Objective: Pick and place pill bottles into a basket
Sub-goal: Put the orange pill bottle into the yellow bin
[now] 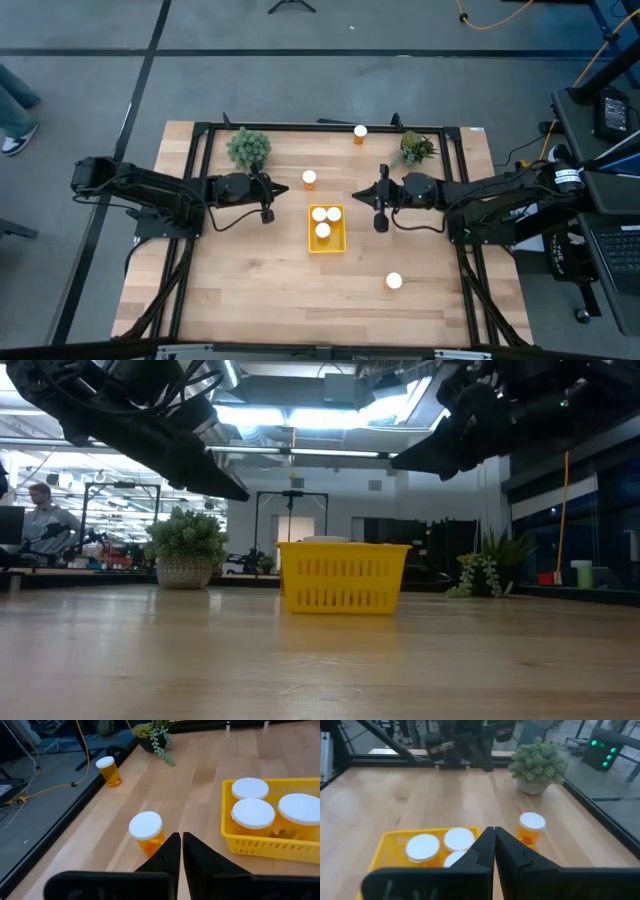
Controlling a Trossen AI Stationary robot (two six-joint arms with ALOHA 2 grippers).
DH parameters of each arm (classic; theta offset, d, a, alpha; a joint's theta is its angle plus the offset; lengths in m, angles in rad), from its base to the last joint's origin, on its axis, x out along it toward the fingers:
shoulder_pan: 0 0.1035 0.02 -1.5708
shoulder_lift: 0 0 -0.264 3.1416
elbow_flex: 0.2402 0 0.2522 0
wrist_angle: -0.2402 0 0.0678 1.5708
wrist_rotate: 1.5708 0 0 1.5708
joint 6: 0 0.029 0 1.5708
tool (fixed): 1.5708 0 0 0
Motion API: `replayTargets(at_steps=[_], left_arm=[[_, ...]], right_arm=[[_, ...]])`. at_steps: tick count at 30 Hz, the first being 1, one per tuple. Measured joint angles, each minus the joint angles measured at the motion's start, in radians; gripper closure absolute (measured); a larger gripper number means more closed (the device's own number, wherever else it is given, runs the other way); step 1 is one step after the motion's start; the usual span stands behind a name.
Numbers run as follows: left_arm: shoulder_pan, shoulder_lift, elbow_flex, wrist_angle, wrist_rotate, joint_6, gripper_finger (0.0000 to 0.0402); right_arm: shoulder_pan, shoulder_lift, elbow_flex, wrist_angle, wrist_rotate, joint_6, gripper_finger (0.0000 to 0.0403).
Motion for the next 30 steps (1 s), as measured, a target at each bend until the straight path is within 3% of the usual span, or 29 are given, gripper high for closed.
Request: replayTargets(at_steps=[7,21,25,30], left_arm=[[0.000,0.000,0.000,0.001,0.014,0.000,0.0337],[-0.001,0.000,0.001,0.001,-0.003,0.000,0.0138],[-0.001,0.000,0.001,0.002,0.005,0.000,0.0116],[-0.001,0.000,0.001,0.002,0.019,-0.050,0.0116]], right_arm=[[-0.040,0.000,0.000,0.000,0.000,-0.046,0.0387],[-0.057,0.000,0.000,0.001,-0.001,-0.050,0.0387],[-0.057,0.000,0.000,0.001,-0.001,-0.050,0.0387],[-0.057,0.000,0.000,0.001,-0.001,-0.050,0.0387]])
